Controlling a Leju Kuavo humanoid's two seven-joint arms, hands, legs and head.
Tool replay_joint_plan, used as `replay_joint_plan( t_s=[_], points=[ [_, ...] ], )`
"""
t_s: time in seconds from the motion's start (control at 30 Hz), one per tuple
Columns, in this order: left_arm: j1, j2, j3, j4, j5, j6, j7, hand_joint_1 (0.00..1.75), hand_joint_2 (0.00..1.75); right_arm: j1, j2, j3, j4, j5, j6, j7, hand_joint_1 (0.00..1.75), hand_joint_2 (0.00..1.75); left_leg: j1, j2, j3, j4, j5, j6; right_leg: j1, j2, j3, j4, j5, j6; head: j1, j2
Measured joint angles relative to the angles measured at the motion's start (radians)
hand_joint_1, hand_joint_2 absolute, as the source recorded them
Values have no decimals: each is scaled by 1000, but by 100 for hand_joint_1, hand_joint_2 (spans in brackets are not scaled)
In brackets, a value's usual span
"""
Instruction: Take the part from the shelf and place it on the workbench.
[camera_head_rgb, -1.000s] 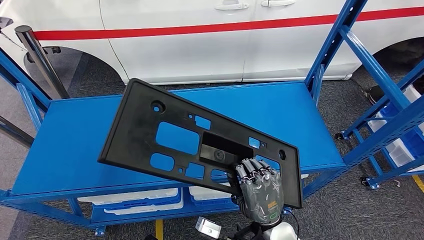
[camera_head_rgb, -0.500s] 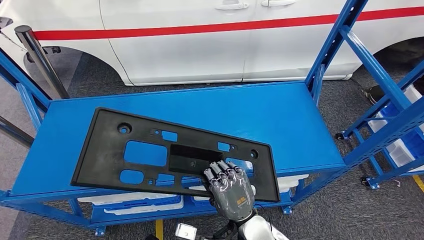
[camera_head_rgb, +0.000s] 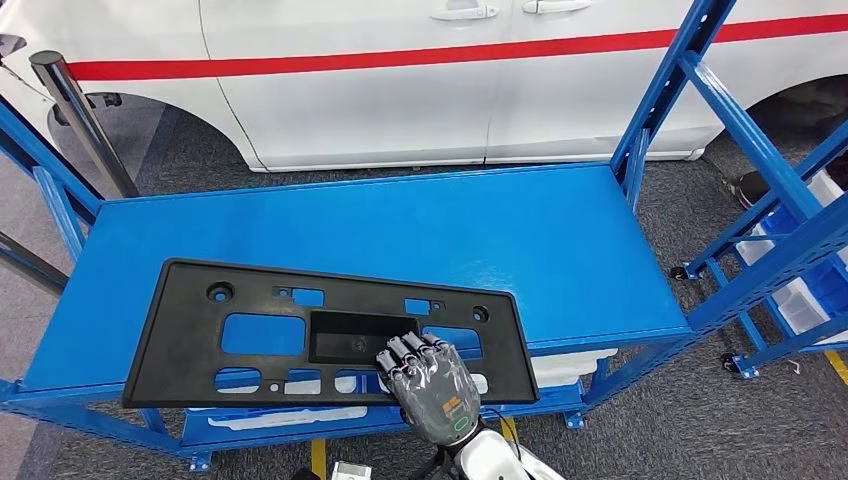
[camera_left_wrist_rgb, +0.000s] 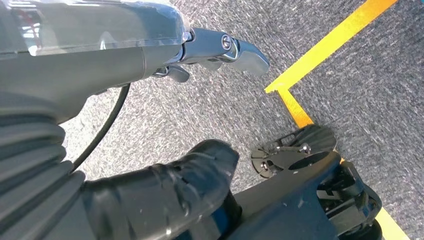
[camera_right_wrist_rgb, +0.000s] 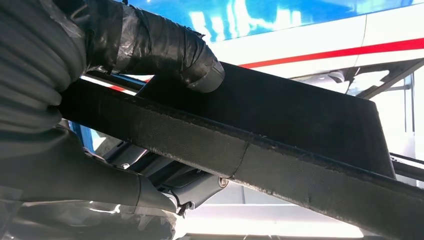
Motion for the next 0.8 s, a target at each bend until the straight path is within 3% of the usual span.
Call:
replay_joint_plan(
  t_s=[0.8],
  points=[
    [0, 0, 0, 0, 5, 52, 30, 0, 175, -29, -23, 4, -22, 12, -7, 104, 175, 175, 0, 0, 0, 0, 0, 0, 0, 0, 0, 0, 0, 0, 0, 0]
  ],
)
